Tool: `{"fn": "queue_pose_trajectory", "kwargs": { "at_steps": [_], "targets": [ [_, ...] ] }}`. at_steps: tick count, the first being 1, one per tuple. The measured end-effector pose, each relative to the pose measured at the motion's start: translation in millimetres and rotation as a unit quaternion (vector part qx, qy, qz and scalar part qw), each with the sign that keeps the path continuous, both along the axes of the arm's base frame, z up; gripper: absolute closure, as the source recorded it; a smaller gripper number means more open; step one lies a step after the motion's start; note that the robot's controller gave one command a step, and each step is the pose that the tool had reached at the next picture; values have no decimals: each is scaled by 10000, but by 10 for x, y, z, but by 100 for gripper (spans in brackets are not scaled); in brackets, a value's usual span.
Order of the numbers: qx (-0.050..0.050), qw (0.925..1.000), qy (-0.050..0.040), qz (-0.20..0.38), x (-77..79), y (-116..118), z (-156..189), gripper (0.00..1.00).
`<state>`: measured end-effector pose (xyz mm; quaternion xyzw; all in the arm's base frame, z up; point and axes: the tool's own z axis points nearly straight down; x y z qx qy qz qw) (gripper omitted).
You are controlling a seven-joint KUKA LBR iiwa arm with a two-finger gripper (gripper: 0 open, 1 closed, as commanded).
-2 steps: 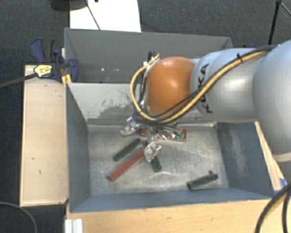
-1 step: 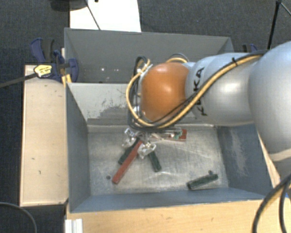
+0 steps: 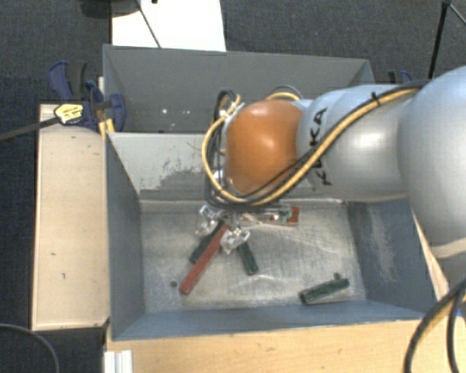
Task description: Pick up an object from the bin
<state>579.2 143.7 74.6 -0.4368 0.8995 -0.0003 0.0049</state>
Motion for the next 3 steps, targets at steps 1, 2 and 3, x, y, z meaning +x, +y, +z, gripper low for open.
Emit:
{"fn": "queue_pose_trajectory", "kwargs": {
  "at_steps": [1,2,3],
  "targets": [
    [2,10000,3,-6,-5,-1,17,100],
    [-8,10000,40,-14,-19,-1,89,100],
    [-10,10000,44,-23,-18,0,196,100]
  ]
}}
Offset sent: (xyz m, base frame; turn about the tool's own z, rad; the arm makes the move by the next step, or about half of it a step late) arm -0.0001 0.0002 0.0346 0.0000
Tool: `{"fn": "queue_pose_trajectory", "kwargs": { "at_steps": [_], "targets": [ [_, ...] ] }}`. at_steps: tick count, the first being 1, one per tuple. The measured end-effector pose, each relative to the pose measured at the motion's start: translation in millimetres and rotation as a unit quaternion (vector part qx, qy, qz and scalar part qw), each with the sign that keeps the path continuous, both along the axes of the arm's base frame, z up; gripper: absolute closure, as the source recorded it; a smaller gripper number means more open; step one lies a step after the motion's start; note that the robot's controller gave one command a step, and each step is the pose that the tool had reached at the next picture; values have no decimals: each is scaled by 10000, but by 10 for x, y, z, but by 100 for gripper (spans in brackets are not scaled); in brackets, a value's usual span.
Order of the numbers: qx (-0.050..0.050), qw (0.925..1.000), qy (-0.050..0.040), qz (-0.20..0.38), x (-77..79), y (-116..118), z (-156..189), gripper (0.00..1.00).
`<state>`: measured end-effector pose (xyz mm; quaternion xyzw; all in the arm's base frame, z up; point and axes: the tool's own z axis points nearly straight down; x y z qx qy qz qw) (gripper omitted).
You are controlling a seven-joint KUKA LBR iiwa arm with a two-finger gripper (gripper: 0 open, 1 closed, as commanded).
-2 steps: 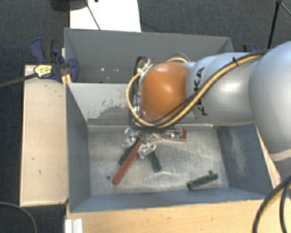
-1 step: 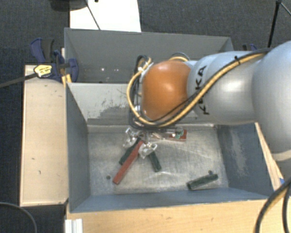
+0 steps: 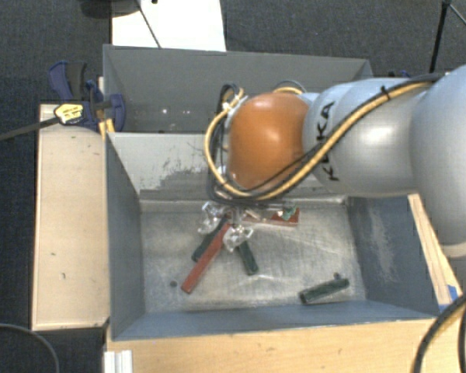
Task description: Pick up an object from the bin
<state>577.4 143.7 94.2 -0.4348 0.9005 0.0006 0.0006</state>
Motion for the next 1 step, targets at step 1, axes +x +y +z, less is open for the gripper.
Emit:
{"fn": "queue_pose_trajectory", "kwargs": {
  "at_steps": [1],
  "targets": [
    [0,10000,-8,-3,5,1,110,100]
  ]
}}
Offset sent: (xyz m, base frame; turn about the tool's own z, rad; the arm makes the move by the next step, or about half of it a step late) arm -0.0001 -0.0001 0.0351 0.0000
